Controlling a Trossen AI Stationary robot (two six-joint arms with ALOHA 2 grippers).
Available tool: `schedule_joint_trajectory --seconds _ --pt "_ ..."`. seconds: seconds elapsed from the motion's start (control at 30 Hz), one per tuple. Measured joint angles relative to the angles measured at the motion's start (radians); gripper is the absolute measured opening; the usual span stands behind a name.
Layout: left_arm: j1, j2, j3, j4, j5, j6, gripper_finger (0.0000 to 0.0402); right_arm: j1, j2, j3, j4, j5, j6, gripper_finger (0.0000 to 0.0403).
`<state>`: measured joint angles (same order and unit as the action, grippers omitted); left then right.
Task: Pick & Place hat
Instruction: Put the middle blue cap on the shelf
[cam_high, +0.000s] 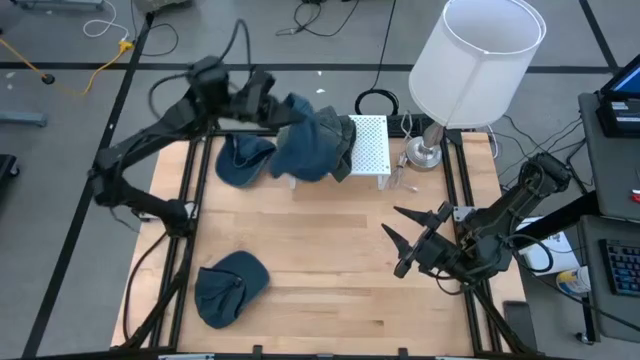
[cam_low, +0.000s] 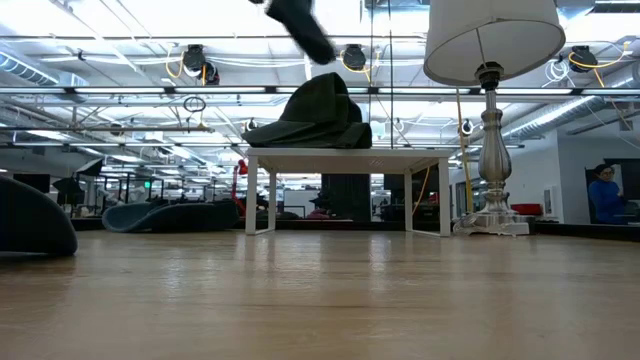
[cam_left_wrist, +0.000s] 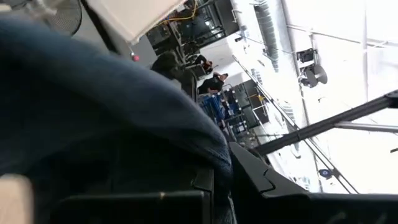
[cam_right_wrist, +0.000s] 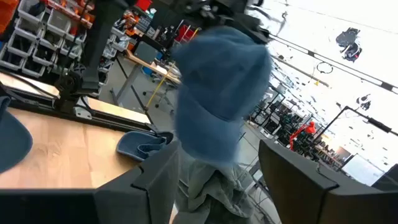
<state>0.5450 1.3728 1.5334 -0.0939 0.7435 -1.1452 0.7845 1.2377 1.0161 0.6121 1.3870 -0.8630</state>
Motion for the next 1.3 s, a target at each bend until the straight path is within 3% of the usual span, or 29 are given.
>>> schedule_joint_trajectory --seconds 0.4,0.6,1.17,1.3 --pt "0.096 0.347 0.388 0.000 0.086 -0.004 0.0023 0.000 0.000 0.000 0.003 0.004 -0.040 0.0210" --pt "0.111 0.484 0.525 0.003 0.093 -0.020 0.0022 0.000 0.000 0.000 0.003 0.004 -0.040 0.0210" --pt "0.107 0.718 0.574 0.080 0.095 -0.052 0.0022 -0.001 0.000 0.000 0.004 0.008 -0.040 0.0208" --pt "0.102 0.747 0.574 0.081 0.094 -0.051 0.0022 -0.001 0.000 -0.001 0.004 0.053 -0.030 0.0208"
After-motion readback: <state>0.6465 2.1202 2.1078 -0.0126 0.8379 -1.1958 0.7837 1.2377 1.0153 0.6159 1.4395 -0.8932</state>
